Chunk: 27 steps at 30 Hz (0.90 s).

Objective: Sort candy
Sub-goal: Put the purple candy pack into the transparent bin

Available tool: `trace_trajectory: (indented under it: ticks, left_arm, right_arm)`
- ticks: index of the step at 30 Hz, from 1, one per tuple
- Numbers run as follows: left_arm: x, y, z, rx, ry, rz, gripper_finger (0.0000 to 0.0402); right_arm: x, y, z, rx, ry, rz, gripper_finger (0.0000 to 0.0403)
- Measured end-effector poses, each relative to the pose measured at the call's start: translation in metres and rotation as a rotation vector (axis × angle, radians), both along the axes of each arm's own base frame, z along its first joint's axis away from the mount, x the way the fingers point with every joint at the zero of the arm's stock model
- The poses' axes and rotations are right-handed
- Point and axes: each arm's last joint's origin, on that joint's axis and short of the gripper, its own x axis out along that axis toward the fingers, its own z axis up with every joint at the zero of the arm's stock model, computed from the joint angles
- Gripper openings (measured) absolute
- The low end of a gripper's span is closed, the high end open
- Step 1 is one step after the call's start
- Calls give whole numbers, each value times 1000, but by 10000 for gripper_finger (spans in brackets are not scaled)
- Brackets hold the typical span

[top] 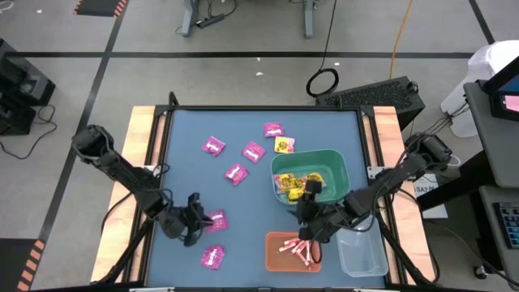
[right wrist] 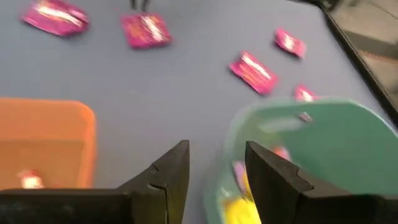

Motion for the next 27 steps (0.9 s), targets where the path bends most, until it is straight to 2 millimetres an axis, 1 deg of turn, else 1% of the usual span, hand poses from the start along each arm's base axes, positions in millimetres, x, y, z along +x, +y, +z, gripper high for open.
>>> trace_trajectory:
  ticks: [4, 11, 13, 17, 22, 27]
  left_arm:
    - [-9, -5, -3, 120, 16, -126, 79]
    - [-18, 1, -10, 312, 101, -228, 122]
    - [-18, 1, -10, 366, 94, -279, 137]
    - [-16, 0, -9, 482, 65, -380, 159]
    - [-17, 1, -9, 616, 63, -519, 162]
    - [-18, 3, -10, 689, 85, -571, 162]
  right_arm:
    - [8, 5, -3, 43, -8, 85, 146]
    - [17, 7, 5, 117, -102, 110, 146]
    - [22, 4, 9, 145, -147, 95, 146]
    - [29, -4, 11, 156, -163, 106, 146]
    - [37, -16, 13, 162, -187, 90, 146]
    - [50, -24, 6, 177, -223, 66, 146]
